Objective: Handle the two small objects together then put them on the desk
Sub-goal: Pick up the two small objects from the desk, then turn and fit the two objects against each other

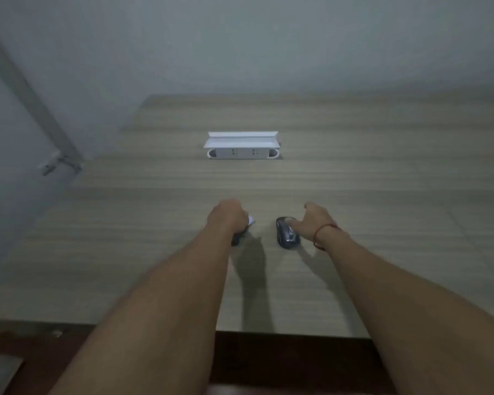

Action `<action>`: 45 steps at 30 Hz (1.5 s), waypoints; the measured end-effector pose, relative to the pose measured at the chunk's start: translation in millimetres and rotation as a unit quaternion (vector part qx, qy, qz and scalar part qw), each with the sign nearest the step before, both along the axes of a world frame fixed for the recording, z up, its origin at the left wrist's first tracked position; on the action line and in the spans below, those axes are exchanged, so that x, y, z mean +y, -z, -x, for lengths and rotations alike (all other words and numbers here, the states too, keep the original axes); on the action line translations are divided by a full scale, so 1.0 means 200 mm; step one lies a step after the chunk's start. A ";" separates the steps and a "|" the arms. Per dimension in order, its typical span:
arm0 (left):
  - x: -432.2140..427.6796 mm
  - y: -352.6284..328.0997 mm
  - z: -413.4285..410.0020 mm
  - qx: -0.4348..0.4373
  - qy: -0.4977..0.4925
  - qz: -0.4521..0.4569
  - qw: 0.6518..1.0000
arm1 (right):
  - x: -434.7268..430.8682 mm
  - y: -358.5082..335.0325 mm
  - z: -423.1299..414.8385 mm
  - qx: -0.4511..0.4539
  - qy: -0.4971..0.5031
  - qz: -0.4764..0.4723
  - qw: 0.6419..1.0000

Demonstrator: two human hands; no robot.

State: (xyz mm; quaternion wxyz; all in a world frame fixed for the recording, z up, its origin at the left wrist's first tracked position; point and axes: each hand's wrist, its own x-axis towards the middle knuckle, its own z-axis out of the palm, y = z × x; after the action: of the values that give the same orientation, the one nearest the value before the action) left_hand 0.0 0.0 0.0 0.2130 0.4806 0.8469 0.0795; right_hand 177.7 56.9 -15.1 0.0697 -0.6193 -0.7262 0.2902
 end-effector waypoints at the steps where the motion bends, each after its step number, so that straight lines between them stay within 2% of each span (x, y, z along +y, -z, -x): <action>1: -0.01 0.05 -0.01 0.000 -0.011 0.004 1.000 | -0.01 0.06 0.00 -0.007 0.000 0.004 1.000; 3: -0.01 0.18 0.00 0.007 -0.039 -0.014 0.999 | -0.02 0.18 0.00 0.003 0.008 0.012 1.000; 6: -0.02 0.37 0.00 -0.002 -0.081 -0.050 0.995 | -0.08 0.37 0.03 0.077 0.052 0.016 0.996; 13: -0.07 0.69 0.00 0.026 -0.127 -0.199 0.971 | -0.09 0.66 0.11 0.172 0.140 -0.168 0.961; 17: -0.08 0.77 -0.01 0.047 -0.143 -0.286 0.946 | -0.08 0.68 0.12 0.184 0.121 -0.206 0.953; 22: -0.19 0.82 -0.09 0.034 -0.132 -0.337 0.932 | -0.18 0.72 0.05 0.207 0.069 -0.212 0.953; 25: -0.28 0.79 -0.15 -0.003 -0.143 -0.338 0.930 | -0.27 0.72 0.00 0.213 0.048 -0.196 0.956; 29: -0.33 0.77 -0.20 -0.076 -0.157 -0.371 0.912 | -0.33 0.73 -0.05 0.227 0.022 -0.183 0.956; 33: -0.31 0.72 -0.17 -0.246 -0.193 -0.408 0.858 | -0.33 0.73 -0.06 0.230 0.021 -0.173 0.958; 35: -0.28 0.67 -0.16 -0.280 -0.202 -0.424 0.837 | -0.33 0.73 -0.05 0.234 0.026 -0.166 0.957; 41: -0.22 0.54 -0.23 -0.255 -0.142 -0.488 0.822 | -0.31 0.74 -0.04 0.247 0.025 -0.152 0.957; 45: -0.19 0.54 -0.31 -0.174 -0.063 -0.485 0.855 | -0.30 0.76 -0.03 0.242 0.019 -0.156 0.957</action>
State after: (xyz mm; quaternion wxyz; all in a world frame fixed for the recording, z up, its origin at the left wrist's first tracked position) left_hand 61.0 -38.2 -107.2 0.0913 0.4466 0.6786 0.5759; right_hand 183.8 -2.4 -166.7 0.3447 -0.5259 -0.7120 0.3125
